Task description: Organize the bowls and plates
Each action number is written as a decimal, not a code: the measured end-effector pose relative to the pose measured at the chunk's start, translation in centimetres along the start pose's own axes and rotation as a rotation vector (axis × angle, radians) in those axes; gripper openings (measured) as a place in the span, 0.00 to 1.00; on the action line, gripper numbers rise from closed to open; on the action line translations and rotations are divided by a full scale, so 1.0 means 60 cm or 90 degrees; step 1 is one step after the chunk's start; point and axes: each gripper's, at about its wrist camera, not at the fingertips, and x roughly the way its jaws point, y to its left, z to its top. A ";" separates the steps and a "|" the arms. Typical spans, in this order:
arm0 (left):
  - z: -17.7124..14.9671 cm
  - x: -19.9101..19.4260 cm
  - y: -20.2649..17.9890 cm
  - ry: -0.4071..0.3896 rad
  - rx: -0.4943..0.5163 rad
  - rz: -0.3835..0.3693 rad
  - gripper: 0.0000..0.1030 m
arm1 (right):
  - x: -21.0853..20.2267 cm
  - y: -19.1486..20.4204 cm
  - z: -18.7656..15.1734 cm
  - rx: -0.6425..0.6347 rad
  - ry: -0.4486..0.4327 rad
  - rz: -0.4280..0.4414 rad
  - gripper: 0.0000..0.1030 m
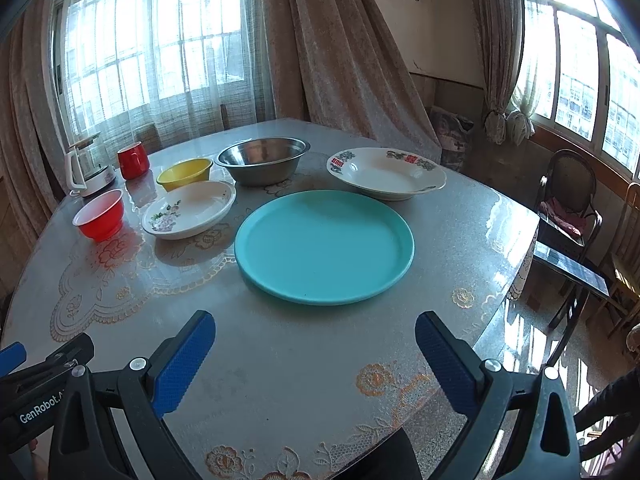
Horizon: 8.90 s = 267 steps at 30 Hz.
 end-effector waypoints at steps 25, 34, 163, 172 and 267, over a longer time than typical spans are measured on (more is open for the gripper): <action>-0.003 0.031 0.021 0.055 -0.126 -0.168 1.00 | 0.018 -0.026 0.001 0.010 -0.011 0.011 0.99; 0.020 0.046 -0.013 0.033 -0.091 -0.193 1.00 | 0.065 -0.076 0.013 0.021 -0.011 0.117 1.00; 0.013 0.030 0.008 -0.053 -0.031 -0.202 0.63 | 0.179 -0.115 0.014 0.174 0.117 0.290 0.34; 0.032 0.034 -0.088 -0.019 0.025 -0.256 0.72 | 0.192 -0.192 0.031 0.222 0.088 0.239 0.38; 0.252 0.285 -0.528 0.057 0.125 -0.329 0.31 | 0.452 -0.396 0.207 0.388 0.062 0.206 0.11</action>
